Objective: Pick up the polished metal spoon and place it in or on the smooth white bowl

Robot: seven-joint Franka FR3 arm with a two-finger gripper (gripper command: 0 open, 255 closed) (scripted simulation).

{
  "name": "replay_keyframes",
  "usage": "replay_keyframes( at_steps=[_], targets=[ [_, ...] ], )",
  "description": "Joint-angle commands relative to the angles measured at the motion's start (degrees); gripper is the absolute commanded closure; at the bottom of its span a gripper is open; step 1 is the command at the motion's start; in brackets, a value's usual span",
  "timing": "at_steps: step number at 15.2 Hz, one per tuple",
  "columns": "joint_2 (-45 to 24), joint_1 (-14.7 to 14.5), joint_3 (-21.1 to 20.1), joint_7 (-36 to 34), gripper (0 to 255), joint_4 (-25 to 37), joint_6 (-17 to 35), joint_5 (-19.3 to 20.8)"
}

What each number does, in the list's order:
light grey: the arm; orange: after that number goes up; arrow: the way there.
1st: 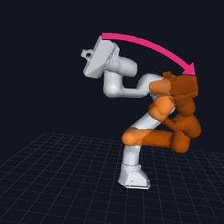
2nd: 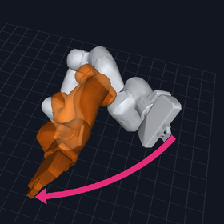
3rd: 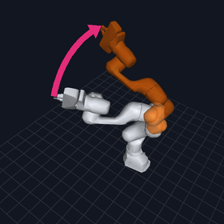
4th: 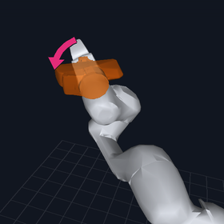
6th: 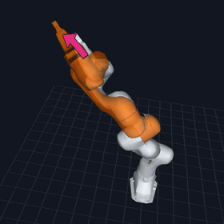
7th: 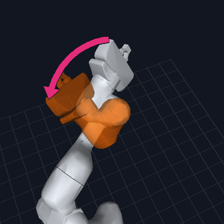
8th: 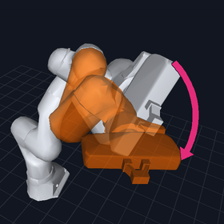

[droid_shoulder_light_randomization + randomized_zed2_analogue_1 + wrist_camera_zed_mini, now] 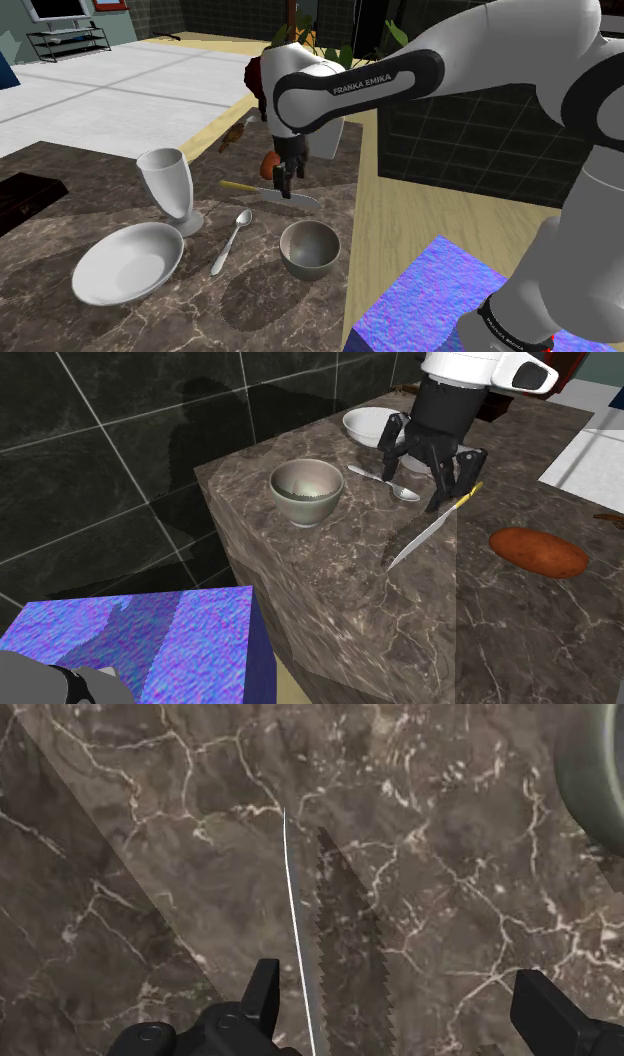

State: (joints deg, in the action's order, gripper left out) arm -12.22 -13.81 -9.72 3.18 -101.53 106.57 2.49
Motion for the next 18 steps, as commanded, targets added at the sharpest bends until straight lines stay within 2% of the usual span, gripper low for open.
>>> replay_keyframes(
  at_steps=[1, 10, 18],
  targets=[
    [-4.4, -0.9, -0.5, -0.2, 0, 4.3, -0.4, 0.5],
    [-24.9, -6.8, -2.2, -0.7, 0, 29.2, -6.9, 3.3],
    [-25.0, -6.5, -2.1, -0.9, 0, 23.5, -1.1, 3.4]
  ],
)
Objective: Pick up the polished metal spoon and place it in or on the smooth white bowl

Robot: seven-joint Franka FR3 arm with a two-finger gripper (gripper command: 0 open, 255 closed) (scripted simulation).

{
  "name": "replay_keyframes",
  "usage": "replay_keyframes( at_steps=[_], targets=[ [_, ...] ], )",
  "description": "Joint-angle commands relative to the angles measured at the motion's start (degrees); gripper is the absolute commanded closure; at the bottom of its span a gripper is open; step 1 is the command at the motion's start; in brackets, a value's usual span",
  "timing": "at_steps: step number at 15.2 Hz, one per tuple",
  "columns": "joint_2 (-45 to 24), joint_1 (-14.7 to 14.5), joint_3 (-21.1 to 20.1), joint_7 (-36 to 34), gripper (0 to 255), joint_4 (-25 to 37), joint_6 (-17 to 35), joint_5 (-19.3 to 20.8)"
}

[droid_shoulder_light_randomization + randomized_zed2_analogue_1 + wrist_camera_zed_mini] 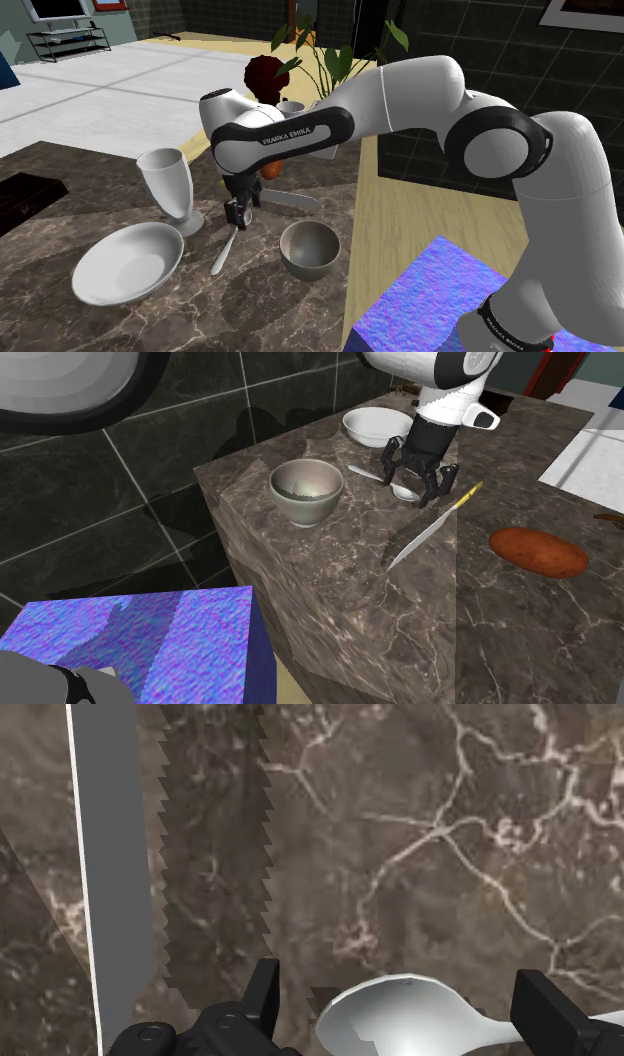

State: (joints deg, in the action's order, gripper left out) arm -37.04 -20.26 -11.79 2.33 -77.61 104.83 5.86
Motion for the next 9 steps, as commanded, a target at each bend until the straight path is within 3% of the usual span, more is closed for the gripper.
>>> replay_keyframes(
  at_steps=[1, 7, 8, 9],
  targets=[
    [-0.2, 0.0, 0.0, 0.0, 0, -0.4, 0.6, 0.0],
    [-0.2, 0.0, 0.0, 0.0, 0, -0.4, 0.6, 0.0],
    [-0.2, 0.0, 0.0, 0.0, 255, -0.4, 0.6, 0.0],
    [-0.2, 0.0, 0.0, 0.0, 255, -0.4, 0.6, 0.0]
  ],
)
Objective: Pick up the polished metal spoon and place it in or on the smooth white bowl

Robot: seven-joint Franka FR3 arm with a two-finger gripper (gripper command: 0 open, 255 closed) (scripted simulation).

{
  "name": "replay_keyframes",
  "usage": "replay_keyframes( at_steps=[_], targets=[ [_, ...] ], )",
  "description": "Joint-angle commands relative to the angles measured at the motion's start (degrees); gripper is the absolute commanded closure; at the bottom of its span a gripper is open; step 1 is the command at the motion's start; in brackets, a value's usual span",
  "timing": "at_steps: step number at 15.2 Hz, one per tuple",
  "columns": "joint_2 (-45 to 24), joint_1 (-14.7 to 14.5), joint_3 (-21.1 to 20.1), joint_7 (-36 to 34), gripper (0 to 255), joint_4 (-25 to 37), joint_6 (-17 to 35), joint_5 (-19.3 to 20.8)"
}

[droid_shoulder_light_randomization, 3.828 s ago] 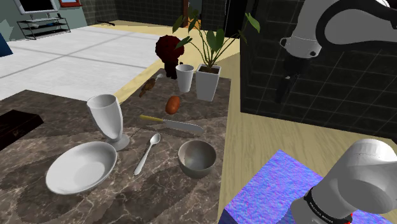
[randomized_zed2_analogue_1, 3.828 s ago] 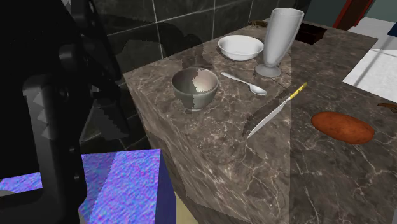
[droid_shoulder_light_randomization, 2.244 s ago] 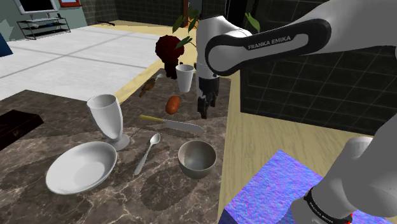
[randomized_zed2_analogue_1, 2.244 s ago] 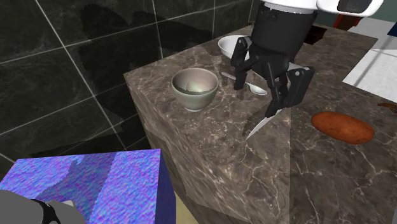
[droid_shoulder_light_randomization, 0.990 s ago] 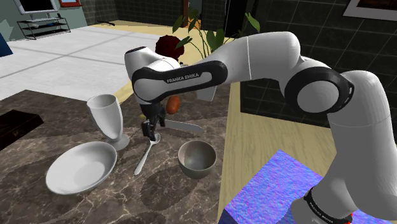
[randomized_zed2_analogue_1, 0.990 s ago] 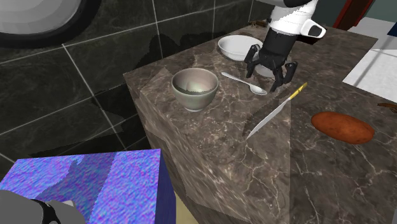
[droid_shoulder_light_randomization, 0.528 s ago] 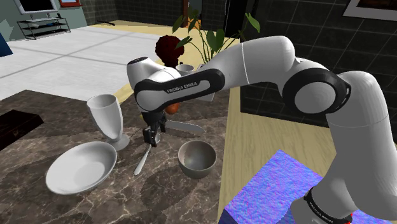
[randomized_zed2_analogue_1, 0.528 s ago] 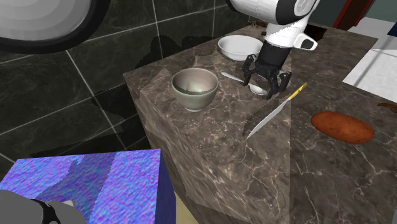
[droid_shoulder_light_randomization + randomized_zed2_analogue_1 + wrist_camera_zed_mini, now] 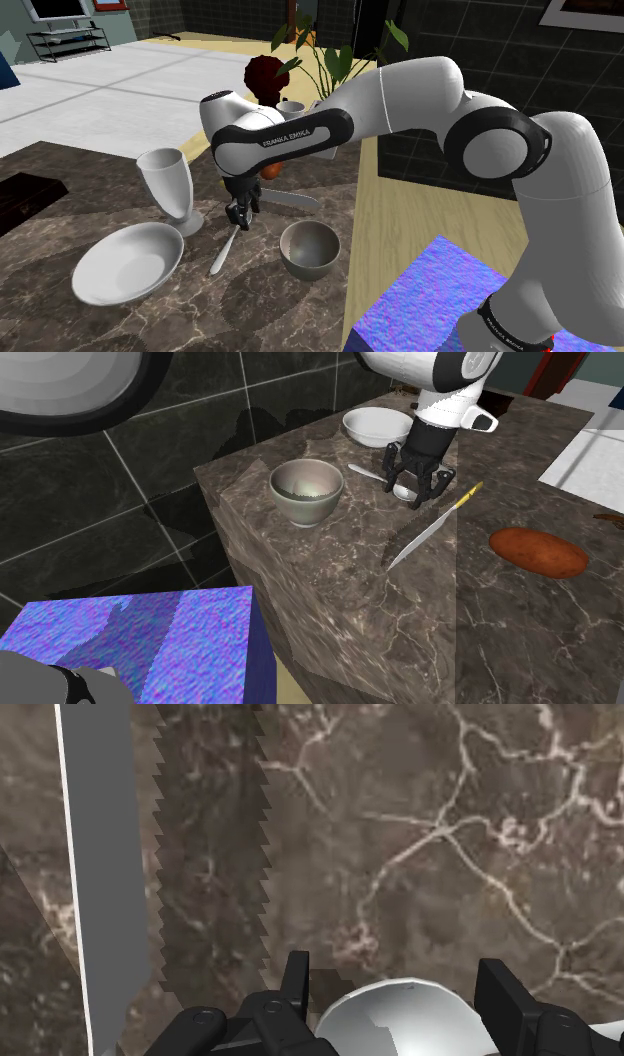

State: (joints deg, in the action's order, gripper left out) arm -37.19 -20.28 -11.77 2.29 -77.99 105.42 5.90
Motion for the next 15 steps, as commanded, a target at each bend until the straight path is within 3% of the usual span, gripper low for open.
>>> replay_keyframes(
  at_steps=[1, 8, 15],
  targets=[
    [0.0, 0.0, 0.0, 0.0, 255, 0.0, 0.0, 0.0],
    [0.0, 0.0, 0.0, 0.0, 255, 0.0, 0.0, 0.0],
    [1.5, 0.0, -0.2, 0.1, 255, 2.9, -4.5, -0.3]
  ],
)
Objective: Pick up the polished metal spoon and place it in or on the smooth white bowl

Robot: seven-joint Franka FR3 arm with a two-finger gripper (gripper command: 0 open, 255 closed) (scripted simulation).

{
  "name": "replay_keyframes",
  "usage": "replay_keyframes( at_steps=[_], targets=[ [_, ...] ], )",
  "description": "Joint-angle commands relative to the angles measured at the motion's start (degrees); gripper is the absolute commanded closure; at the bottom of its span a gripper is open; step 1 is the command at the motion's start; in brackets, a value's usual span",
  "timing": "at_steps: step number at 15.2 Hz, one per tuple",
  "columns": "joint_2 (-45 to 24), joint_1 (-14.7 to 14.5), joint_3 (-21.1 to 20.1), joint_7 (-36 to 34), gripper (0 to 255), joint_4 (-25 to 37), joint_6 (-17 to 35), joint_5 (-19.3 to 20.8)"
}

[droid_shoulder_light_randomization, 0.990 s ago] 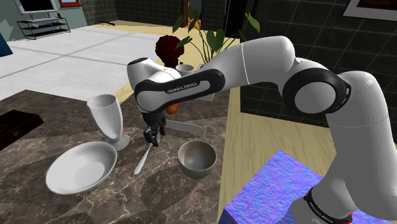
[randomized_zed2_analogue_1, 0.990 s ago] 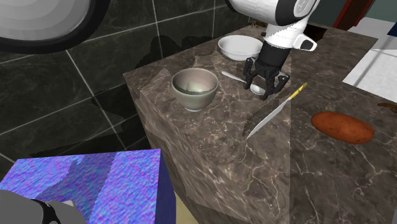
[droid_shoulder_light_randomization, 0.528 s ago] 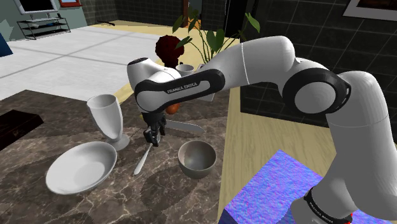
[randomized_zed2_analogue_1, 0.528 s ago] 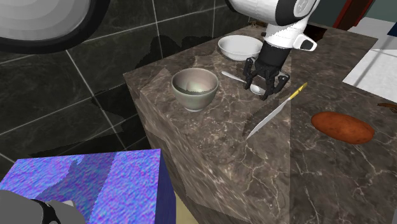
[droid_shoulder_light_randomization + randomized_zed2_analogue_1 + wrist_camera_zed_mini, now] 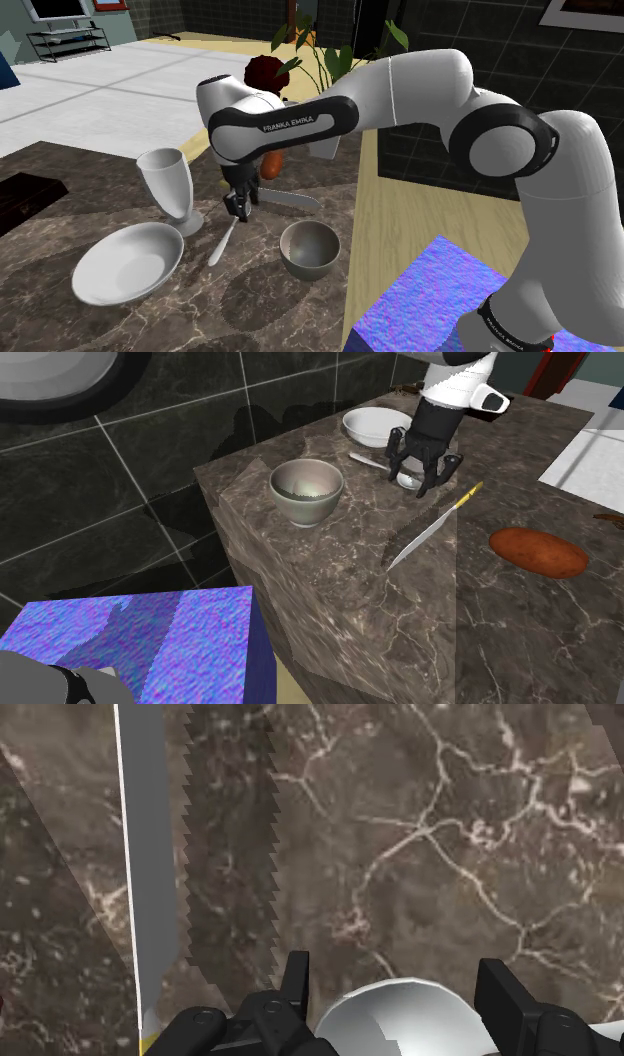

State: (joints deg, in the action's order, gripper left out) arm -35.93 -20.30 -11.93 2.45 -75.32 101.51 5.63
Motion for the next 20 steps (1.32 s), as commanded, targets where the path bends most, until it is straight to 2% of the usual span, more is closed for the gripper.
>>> replay_keyframes(
  at_steps=[1, 11, 20],
  targets=[
    [0.5, 0.0, -0.1, 0.0, 255, 0.7, -1.2, -0.1],
    [1.4, -0.4, -0.2, 0.1, 255, 7.0, -8.4, -0.3],
    [0.6, -1.0, -0.3, 0.2, 255, 15.3, -15.8, -0.2]
  ],
)
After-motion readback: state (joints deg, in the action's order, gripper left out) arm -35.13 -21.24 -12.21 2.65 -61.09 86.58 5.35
